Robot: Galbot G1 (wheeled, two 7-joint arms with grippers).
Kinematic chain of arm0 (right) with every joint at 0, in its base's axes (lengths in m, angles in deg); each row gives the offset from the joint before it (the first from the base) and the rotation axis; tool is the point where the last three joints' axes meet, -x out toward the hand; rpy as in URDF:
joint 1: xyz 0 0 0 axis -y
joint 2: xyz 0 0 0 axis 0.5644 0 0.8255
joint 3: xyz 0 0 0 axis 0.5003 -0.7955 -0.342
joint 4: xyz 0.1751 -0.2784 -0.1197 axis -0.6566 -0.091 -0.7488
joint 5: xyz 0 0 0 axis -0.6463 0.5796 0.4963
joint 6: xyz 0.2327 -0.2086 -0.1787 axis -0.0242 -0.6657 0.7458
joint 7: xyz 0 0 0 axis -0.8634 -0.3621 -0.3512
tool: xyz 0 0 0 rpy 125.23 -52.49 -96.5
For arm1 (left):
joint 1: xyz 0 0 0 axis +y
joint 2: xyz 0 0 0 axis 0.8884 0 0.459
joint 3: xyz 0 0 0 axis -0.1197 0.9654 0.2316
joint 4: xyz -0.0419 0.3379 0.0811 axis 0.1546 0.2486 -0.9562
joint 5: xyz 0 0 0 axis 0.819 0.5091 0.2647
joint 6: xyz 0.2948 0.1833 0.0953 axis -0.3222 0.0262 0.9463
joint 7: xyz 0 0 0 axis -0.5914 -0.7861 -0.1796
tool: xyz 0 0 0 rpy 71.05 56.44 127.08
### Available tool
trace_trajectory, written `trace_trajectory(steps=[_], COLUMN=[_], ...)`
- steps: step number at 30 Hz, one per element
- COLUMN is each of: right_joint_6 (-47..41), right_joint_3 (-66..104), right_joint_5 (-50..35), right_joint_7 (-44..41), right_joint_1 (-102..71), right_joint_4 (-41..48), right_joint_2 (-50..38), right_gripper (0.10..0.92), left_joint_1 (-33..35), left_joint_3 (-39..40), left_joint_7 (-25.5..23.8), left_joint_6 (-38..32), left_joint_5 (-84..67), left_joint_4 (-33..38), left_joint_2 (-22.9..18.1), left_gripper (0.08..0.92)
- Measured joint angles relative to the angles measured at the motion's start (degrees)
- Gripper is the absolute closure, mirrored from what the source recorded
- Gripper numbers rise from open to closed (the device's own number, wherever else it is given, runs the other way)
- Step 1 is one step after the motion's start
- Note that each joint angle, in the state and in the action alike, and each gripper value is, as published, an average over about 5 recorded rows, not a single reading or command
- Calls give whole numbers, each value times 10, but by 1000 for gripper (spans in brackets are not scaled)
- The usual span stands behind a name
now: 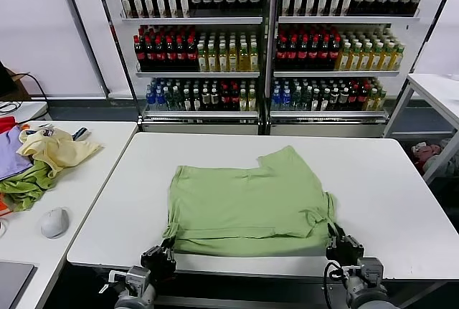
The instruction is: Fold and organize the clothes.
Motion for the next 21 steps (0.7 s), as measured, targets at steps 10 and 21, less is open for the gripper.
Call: trace_trajectory(steps=[10, 21], right_joint_6=[-5, -4], right_joint_3=[-10, -85], right_joint_5=[-29, -52], right_joint_7=[6, 6], right_joint_1=[66, 265], right_joint_4=[14, 170], right_joint_2=[-20, -23], right_gripper=[286, 203], left_joint_1=[-20, -155], left_joint_3=[-27, -4], left_joint_7=[-10, 3], left_joint_6=[-10, -15], left_joint_5=[-20, -74], left_joint_4=[3, -83], left_joint_2=[9, 1], left_gripper=[453, 185])
